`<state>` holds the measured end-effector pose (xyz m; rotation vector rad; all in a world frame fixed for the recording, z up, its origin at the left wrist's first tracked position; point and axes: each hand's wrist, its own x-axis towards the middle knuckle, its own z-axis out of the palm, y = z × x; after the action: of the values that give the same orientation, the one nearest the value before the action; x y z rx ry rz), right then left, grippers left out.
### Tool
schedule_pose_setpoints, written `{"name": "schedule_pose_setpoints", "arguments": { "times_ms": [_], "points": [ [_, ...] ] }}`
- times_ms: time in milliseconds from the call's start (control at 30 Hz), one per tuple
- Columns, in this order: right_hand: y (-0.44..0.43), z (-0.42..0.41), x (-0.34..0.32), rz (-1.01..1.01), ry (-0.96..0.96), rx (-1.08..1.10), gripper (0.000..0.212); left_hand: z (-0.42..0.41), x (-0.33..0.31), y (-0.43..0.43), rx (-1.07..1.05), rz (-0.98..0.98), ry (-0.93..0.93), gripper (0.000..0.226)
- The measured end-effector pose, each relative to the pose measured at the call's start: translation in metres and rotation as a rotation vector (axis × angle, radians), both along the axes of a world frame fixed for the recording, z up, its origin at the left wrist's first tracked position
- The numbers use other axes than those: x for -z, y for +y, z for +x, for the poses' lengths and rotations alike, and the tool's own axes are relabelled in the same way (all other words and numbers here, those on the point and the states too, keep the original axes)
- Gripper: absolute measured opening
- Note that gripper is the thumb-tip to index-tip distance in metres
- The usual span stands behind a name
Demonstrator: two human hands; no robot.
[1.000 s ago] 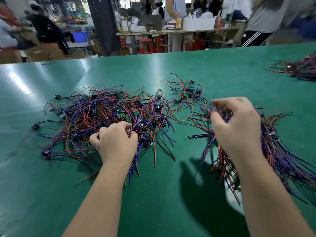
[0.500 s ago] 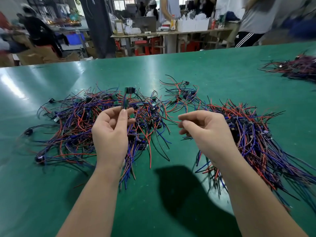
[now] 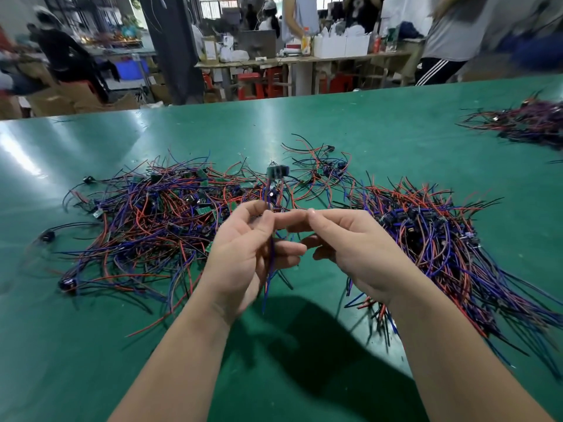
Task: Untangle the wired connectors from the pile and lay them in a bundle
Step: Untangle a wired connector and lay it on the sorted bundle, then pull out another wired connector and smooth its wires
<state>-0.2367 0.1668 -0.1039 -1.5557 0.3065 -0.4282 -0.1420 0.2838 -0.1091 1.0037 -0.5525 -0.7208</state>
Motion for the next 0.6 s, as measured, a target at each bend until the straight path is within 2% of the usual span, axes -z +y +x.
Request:
{"name": "schedule_pose_setpoints", "arguments": {
  "times_ms": [67, 100, 200, 300, 367, 467, 600],
  "points": [
    [0.0, 0.0, -0.002, 0.092, -0.023, -0.032, 0.035, -0.003, -0.001, 0.001, 0.106, 0.008, 0.038, 0.005],
    [0.0, 0.0, -0.003, 0.153, -0.043, -0.041, 0.039, -0.003, -0.002, 0.002, 0.154, 0.023, 0.038, 0.012],
    [0.001, -0.001, -0.004, 0.232, -0.124, -0.037, 0.033, -0.007, -0.003, 0.003, 0.258, 0.051, 0.051, 0.027],
    [-0.002, -0.001, -0.002, 0.285, -0.214, 0.065, 0.033, -0.009, -0.002, 0.003, 0.295, 0.033, 0.11, 0.024],
    [-0.007, 0.0, 0.0, 0.252, -0.259, 0.174, 0.036, -0.009, -0.003, 0.003, 0.327, 0.074, 0.103, 0.021],
    [-0.01, 0.001, -0.002, 0.087, -0.366, 0.284, 0.028, -0.011, -0.001, 0.002, 0.382, 0.147, 0.07, 0.019],
    [-0.008, -0.001, -0.003, 0.079, -0.486, 0.349, 0.024, -0.012, 0.002, 0.001, 0.453, 0.16, 0.077, 0.017]
  ]
}}
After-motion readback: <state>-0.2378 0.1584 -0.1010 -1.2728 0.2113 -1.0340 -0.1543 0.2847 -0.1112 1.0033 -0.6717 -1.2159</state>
